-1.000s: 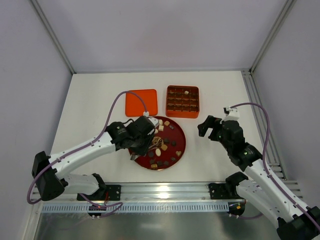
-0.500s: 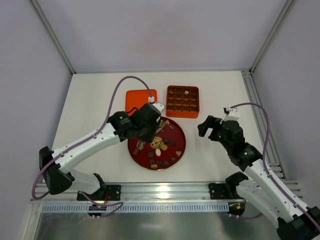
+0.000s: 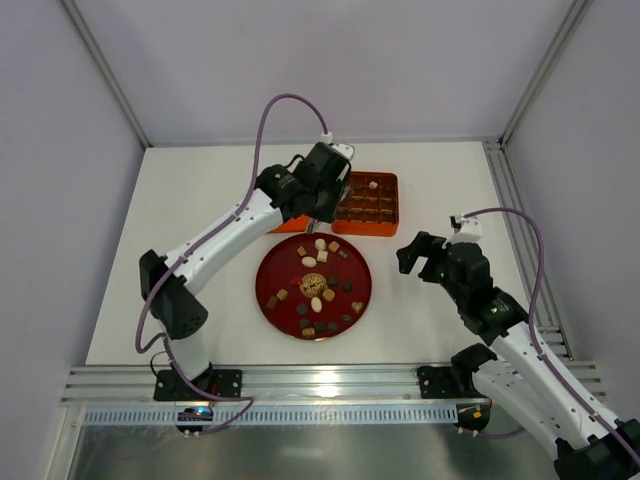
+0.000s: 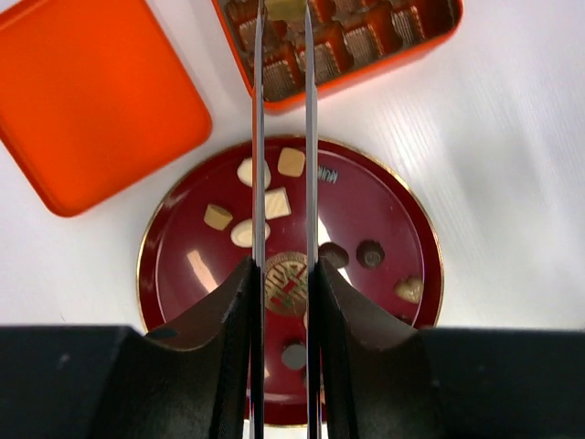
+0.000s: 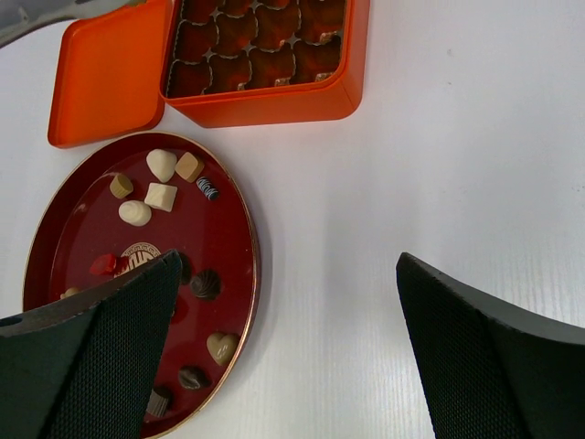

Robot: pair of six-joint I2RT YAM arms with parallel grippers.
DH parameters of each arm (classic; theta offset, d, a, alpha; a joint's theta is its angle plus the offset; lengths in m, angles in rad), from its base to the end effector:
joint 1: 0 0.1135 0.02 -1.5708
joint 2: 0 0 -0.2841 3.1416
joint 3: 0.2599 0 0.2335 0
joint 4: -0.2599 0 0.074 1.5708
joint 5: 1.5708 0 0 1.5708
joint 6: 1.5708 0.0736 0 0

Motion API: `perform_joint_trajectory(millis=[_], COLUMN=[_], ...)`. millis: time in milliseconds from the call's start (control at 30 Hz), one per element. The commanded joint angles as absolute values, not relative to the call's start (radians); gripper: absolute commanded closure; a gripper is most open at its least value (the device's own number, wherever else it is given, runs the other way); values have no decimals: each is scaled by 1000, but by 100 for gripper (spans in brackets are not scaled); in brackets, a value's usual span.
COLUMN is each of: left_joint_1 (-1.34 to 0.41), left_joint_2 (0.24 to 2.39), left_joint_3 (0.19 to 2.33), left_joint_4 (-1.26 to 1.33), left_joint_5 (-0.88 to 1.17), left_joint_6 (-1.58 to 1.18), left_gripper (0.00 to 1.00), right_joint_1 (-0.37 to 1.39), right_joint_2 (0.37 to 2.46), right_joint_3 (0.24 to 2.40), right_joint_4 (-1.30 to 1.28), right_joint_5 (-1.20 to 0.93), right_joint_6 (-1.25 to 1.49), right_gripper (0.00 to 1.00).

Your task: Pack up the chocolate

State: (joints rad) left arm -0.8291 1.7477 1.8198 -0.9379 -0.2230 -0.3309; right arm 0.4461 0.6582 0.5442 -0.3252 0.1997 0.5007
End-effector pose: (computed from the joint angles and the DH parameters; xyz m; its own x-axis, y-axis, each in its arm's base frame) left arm 0.2722 -0.2730 0.3582 -0.6888 0.2827 -0.6676 0.4213 0.9054 -0.0512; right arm 0.1493 0.0552 0.2591 -0.4618 0.3007 -0.8345 -0.0447 0.9317 0.3605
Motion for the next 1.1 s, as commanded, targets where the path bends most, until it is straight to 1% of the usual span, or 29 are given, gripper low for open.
perform_joint_trajectory(millis=[0,167,367,933,1067], left_joint_1=[-789,-750,-733,-719,-719], left_joint_2=[1819,1937,2025,2060,2065], left_joint_3=[1939,2020,2079,2088,2091], left_joint_4=[-930,-928,-928,-942,-939], left_joint_5=[-215,-189,-183,-206,-209], left_joint_6=[-291,-278,-272,-258,-256], left_gripper=[76,76,77,76,72], right_joint_1=[449,449,448,449,449], right_joint_2=[638,637,630,630,630], right_joint_3=[568,578,584,587,589], right_joint_4=[-316,-328,-342,-345,-347], right_joint_5=[218,212,218,218,216], right_joint_6=[506,508,500,495,495], right_gripper=[0,0,0,0,0])
